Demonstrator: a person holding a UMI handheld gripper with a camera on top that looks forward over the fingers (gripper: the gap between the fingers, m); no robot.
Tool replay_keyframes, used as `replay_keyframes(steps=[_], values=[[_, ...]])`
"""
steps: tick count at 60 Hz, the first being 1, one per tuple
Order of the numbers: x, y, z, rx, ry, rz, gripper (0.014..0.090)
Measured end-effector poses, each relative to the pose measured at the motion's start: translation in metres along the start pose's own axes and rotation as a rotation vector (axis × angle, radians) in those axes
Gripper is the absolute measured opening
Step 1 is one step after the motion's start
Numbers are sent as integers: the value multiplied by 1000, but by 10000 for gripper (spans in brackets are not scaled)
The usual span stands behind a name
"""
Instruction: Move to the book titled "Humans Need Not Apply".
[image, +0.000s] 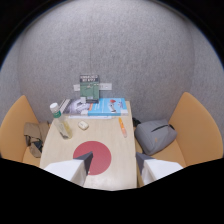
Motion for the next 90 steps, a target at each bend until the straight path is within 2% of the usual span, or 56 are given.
replay_keyframes(steps=[25,27,28,29,38,60,90], values=[[-26,-28,19,52,73,7,868],[-28,-32,24,58,79,12,871],[-30,-33,26,61,82,15,903],[-31,-35,29,65,83,17,873],[-42,-57,59,84,101,17,874],[-75,-137,168,132,67,-13,877],[-123,-223,335,108,-8,-32,872]])
